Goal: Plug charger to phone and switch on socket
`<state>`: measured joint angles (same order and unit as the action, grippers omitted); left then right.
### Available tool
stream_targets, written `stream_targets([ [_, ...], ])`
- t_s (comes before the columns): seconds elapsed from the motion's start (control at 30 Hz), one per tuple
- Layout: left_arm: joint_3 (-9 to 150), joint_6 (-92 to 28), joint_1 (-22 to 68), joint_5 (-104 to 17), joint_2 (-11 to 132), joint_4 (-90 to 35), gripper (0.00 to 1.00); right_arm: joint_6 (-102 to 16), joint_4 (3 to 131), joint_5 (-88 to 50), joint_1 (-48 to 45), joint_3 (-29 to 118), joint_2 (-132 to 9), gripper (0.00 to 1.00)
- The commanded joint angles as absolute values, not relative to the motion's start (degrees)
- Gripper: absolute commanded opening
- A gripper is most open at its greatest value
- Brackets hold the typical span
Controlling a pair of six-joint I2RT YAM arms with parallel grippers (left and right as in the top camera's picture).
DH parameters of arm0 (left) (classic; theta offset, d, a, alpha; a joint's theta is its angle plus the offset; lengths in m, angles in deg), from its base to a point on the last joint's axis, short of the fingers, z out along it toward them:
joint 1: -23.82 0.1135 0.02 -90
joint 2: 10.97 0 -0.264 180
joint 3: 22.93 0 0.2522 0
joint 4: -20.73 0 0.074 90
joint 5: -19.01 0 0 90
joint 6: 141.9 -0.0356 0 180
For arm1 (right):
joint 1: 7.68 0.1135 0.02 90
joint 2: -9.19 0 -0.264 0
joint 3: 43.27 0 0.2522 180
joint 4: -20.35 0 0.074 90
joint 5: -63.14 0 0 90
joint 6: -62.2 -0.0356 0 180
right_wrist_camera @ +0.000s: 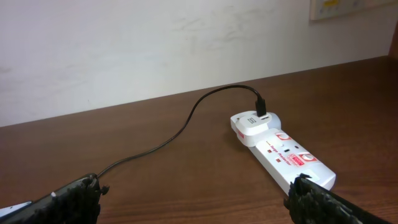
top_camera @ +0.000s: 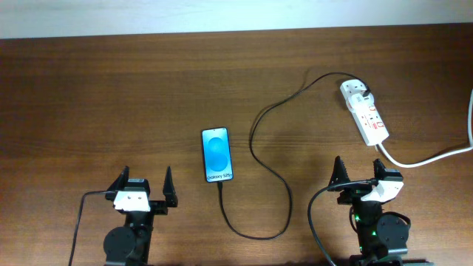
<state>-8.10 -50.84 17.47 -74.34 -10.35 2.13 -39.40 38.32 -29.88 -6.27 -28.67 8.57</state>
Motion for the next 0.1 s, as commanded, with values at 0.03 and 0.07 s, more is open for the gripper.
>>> stream_targets([
  [0.03,-8.65,-51.71,17.6,-73.71,-10.68,2.39,0.99,-39.0,38.37,-30.54,-6.62,-29.2,8.94,0.98],
  [0.07,-8.65,-51.73,17.6,-73.71,-10.68,2.39,0.99,-39.0,38.37,-30.54,-6.62,-29.2,8.94,0.98],
])
